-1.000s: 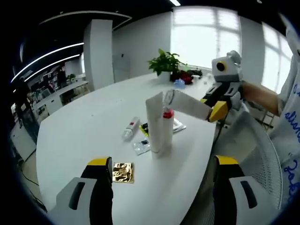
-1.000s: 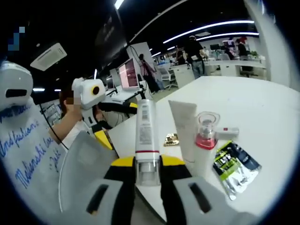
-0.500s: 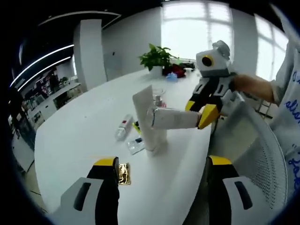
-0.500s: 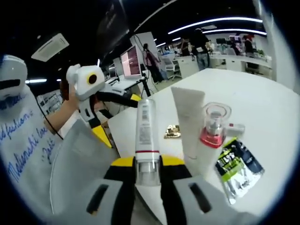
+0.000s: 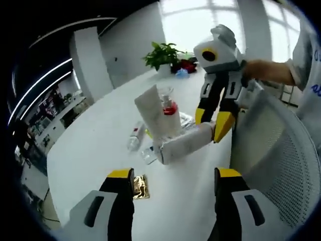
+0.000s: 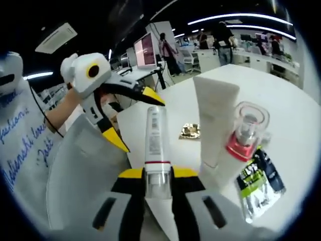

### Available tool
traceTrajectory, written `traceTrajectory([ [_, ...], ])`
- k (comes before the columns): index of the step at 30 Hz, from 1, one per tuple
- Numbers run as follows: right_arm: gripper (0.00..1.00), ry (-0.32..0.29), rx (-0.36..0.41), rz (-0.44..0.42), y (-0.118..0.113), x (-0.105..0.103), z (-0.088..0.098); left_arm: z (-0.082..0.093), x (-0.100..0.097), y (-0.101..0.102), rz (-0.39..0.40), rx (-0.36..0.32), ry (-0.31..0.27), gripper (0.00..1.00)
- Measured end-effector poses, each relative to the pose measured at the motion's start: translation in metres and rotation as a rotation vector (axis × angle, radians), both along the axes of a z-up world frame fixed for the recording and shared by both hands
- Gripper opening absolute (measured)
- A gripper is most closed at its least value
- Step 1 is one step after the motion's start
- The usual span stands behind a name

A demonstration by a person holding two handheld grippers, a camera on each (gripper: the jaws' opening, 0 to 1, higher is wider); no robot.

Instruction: Arrange the skincare products in the storage area until every visible bottle or jar stands upright without overlapping.

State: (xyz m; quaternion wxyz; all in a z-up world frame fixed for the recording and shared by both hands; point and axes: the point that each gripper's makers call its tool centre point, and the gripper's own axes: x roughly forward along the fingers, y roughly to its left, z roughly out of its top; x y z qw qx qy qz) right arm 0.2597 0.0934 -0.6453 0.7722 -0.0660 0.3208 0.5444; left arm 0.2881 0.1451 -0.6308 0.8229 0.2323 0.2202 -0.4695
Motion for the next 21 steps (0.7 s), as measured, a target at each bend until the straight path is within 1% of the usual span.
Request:
traceTrajectory([
  [6,0.18,0.014,-0.03,0.029,0.004,-0.003,-0.005,-0.004,0.0,-0.001,-0.031,0.078,-0.043,0.58],
  [8,0.18,0.019,-0.045,0.042,0.004,-0.004,-0.007,-0.007,-0.001,-0.003,-0.054,0.108,-0.057,0.55],
  [13,0.18,0.032,-0.074,0.074,0.006,-0.004,-0.012,-0.014,0.001,-0.005,-0.077,0.186,-0.098,0.51],
  [15,0.18,0.04,-0.084,0.082,0.006,-0.002,-0.015,-0.017,0.003,-0.004,-0.09,0.23,-0.13,0.49],
  [18,0.18,0.049,-0.091,0.092,0.008,-0.001,-0.017,-0.02,0.01,0.0,-0.093,0.319,-0.21,0.45],
  [20,0.18,0.064,-0.085,0.093,0.008,0.0,-0.018,-0.02,0.014,0.001,-0.103,0.36,-0.265,0.42],
  [21,0.18,0.071,-0.082,0.091,0.009,0.001,-0.018,-0.02,0.014,0.001,-0.105,0.367,-0.274,0.41],
])
